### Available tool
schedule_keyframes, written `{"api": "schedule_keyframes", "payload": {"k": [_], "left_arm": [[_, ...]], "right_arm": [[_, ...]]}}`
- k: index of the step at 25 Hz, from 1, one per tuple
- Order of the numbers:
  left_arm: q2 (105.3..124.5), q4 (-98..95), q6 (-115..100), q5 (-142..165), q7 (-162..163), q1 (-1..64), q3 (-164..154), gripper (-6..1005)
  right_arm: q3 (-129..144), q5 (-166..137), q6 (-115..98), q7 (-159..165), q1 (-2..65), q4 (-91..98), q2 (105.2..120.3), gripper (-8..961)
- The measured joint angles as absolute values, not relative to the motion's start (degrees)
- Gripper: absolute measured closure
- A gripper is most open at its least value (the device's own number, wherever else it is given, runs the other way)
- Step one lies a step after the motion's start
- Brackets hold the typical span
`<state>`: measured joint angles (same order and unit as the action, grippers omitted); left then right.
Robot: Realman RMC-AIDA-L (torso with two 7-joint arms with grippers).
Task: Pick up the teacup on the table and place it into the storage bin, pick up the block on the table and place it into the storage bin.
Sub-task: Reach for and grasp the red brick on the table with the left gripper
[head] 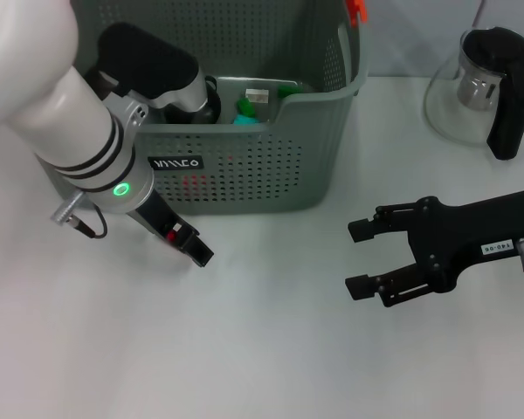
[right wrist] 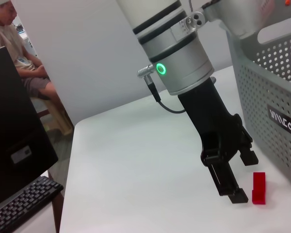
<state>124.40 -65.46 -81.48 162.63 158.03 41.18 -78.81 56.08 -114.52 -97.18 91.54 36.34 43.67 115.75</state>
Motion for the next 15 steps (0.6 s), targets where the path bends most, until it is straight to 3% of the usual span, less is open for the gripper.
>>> {"api": "schedule_keyframes", "payload": {"k": [15], "left_arm": [[124.29, -62.85, -78.06, 163.56, 159.37, 42.54, -80.42, 102]], "right_arm": [[56.07, -114.52, -97.06, 91.52, 36.82, 43.49, 115.75, 25]]}}
